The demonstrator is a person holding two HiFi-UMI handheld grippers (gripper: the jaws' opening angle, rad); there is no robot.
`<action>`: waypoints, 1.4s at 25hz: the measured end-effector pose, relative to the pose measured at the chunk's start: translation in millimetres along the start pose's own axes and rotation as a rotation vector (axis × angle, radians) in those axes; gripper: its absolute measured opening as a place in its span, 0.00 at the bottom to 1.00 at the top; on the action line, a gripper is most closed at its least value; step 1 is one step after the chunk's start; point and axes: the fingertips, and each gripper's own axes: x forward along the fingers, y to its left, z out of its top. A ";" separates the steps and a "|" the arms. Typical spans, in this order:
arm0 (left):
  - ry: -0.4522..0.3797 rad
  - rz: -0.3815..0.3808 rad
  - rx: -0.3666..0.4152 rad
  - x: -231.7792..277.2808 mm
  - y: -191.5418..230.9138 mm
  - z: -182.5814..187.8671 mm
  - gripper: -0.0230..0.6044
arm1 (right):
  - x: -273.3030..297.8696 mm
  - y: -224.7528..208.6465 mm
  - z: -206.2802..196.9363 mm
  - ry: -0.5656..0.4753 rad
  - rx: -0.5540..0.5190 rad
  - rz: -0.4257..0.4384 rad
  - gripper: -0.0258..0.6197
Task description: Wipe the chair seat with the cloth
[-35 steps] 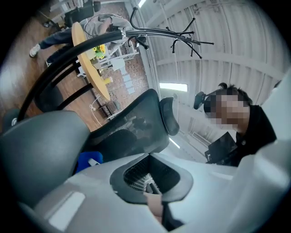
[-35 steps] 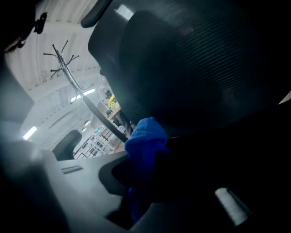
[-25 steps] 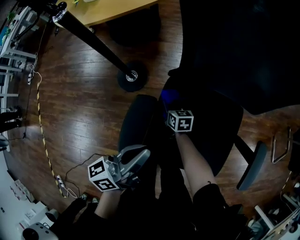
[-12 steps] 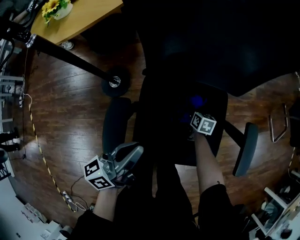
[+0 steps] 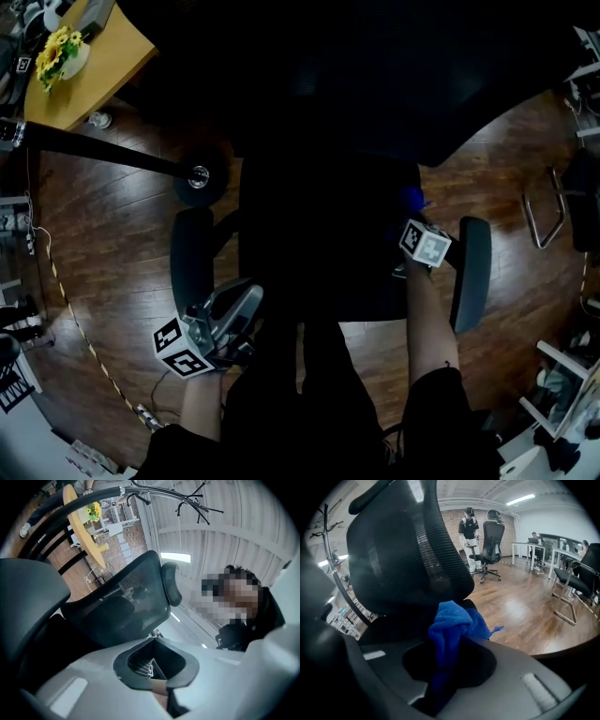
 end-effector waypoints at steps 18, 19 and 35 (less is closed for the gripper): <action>-0.129 0.033 0.018 -42.1 -11.4 16.9 0.02 | -1.5 282.3 -65.6 0.069 -0.121 0.584 0.13; -0.136 0.039 0.016 -47.1 -10.5 16.1 0.02 | 1.5 308.2 -73.2 0.083 -0.135 0.622 0.13; -0.149 0.050 0.006 -89.9 -8.4 14.0 0.02 | 30.5 351.8 -143.0 0.123 -0.229 0.534 0.14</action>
